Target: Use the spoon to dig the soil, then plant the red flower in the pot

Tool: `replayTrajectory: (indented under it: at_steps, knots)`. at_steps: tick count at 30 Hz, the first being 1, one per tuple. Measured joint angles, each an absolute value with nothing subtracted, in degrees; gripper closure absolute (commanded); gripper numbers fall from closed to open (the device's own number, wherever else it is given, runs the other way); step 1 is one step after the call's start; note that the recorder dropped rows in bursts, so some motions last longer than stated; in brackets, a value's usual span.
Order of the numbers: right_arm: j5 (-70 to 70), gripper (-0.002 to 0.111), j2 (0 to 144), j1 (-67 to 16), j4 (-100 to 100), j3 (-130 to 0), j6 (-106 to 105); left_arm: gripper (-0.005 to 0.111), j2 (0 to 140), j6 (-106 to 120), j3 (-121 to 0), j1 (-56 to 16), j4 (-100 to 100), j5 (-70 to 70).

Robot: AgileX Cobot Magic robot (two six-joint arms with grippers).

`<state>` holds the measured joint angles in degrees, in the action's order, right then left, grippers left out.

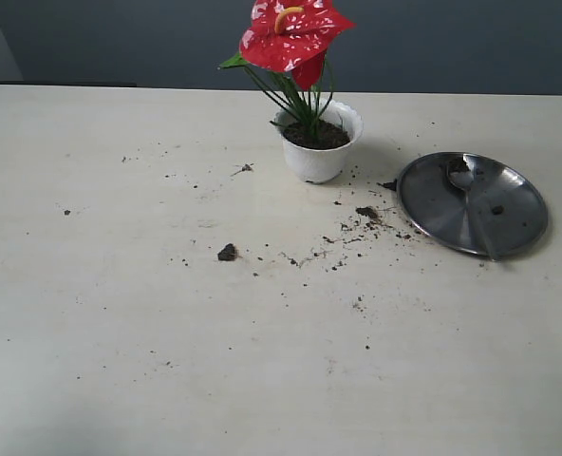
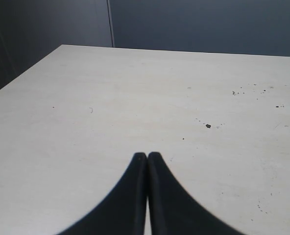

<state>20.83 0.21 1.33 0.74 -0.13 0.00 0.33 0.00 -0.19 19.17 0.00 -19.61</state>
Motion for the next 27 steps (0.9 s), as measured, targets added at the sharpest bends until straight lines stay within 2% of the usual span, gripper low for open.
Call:
replayTrajectory:
  at_steps: [27]
  knots:
    - [20.8,0.108,0.2,0.1,0.7,-0.1,0.0,0.106,0.3,0.0,-0.2,18.3,0.0,-19.6]
